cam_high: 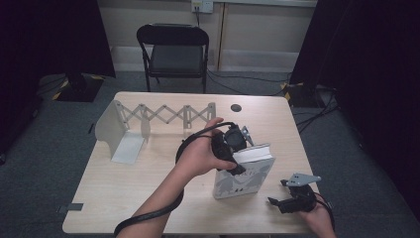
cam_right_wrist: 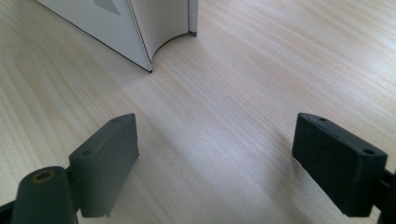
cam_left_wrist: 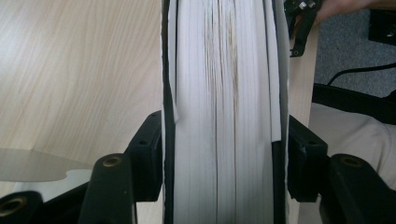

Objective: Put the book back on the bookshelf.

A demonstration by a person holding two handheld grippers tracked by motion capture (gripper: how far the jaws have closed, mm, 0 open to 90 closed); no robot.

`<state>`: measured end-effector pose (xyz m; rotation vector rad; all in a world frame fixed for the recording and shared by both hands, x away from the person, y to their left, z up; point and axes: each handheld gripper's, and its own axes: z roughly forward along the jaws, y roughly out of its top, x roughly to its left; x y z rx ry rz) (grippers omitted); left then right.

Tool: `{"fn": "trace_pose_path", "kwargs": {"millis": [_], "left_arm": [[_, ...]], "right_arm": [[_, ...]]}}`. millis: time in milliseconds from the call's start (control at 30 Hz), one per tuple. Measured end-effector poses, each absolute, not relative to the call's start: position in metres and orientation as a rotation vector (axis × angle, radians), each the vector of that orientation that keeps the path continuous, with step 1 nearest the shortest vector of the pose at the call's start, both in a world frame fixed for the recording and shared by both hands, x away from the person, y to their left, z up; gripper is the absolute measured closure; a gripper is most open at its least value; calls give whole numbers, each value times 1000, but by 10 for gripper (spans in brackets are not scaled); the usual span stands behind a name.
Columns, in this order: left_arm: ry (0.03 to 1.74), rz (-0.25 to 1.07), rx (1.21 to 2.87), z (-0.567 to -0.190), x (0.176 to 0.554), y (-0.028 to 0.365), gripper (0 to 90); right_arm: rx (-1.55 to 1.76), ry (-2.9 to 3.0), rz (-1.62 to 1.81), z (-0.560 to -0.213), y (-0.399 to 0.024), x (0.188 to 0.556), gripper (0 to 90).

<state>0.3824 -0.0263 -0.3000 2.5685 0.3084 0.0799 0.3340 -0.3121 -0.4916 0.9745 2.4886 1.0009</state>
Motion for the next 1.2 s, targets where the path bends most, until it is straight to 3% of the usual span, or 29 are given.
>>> {"fn": "trace_pose_path", "kwargs": {"millis": [1200], "left_arm": [[413,-12,2543,-324,393,-39,461]], "right_arm": [[998,2432,1062,-499,-314,330,136]]}}
